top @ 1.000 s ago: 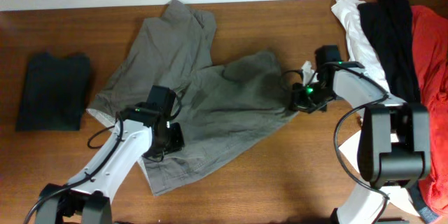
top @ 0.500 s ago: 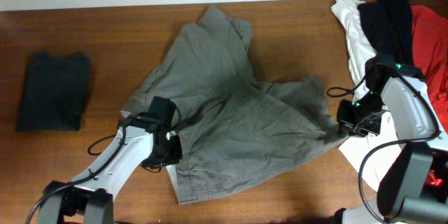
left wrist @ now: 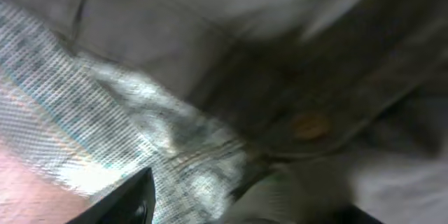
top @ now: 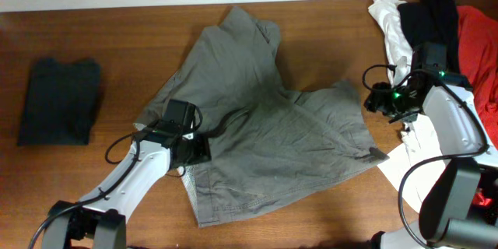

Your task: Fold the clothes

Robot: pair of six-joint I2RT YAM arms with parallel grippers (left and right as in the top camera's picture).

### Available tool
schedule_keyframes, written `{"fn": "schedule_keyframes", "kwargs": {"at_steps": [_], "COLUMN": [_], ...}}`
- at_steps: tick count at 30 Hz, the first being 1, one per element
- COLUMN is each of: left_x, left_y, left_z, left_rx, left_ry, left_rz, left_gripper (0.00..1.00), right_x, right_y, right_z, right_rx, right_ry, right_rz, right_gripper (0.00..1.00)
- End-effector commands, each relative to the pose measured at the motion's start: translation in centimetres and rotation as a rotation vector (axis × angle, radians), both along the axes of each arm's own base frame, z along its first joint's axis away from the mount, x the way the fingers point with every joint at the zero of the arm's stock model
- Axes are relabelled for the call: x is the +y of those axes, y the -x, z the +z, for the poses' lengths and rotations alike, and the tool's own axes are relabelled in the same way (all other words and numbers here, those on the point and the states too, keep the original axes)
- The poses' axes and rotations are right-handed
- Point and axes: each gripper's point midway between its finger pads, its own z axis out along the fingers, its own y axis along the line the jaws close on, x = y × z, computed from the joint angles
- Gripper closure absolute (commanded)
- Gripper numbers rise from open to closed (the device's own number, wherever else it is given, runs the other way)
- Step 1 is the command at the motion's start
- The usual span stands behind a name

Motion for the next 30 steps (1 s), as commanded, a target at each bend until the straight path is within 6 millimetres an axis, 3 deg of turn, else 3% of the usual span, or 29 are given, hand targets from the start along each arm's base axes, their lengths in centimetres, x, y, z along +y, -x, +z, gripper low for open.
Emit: {"fn": "schedule_keyframes", "kwargs": {"at_steps": [1, 7, 8, 11, 15, 18, 20, 23, 24, 25, 26, 29, 30], "left_x": [-2.5, -3.1, -3.1, -3.1, -3.1, -3.1, -3.0, -3.0, -3.0, -2.8, -2.4, -0.3, 0.7], "left_y": [0.0, 0.2, 0.1, 0.1, 0.1, 0.1, 0.1, 0.1, 0.1, 0.2, 0.3, 0.5, 0.4], "left_z": [0.6, 0.8, 0.8, 0.8, 0.8, 0.8, 0.7, 0.7, 0.7, 0.6, 0.5, 0.0, -0.1], "left_rx": [0.009, 0.019, 0.018, 0.015, 0.015, 0.016, 0.019, 0.018, 0.019, 0.020, 0.024, 0.042, 0.045], "left_ry": [0.146, 0.182, 0.182, 0.181, 0.178, 0.178, 0.176, 0.174, 0.173, 0.162, 0.140, 0.070, 0.050], "left_rz": [-0.022, -0.033, -0.033, -0.033, -0.032, -0.032, -0.031, -0.031, -0.031, -0.027, -0.020, 0.027, 0.050], "left_gripper": [0.38, 0.39, 0.43, 0.70, 0.89, 1.00, 1.00, 1.00, 1.00, 1.00, 1.00, 1.00, 1.00], "right_x": [0.9, 2.6, 2.8, 2.6, 2.9, 3.6, 4.4, 4.7, 4.7, 4.3, 4.0, 0.6, -1.6], "right_y": [-0.3, -1.0, -1.1, -1.8, -3.1, -3.7, -4.0, -4.2, -4.2, -4.2, -4.2, -3.5, -2.6], "right_z": [-1.0, -2.1, -2.4, -3.5, -4.8, -5.5, -5.5, -5.3, -5.3, -5.4, -5.6, -6.9, -7.6], "right_rx": [0.011, -0.011, -0.012, -0.017, -0.046, -0.068, -0.094, -0.113, -0.114, -0.108, -0.102, -0.008, 0.058], "right_ry": [-0.035, -0.125, -0.133, -0.130, -0.160, -0.204, -0.245, -0.260, -0.258, -0.239, -0.223, -0.090, -0.015], "right_rz": [0.054, 0.151, 0.163, 0.163, 0.174, 0.207, 0.247, 0.262, 0.262, 0.255, 0.250, 0.092, -0.034], "right_gripper": [0.35, 0.36, 0.36, 0.36, 0.36, 0.36, 0.38, 0.52, 0.66, 0.88, 0.96, 0.96, 0.96]}}
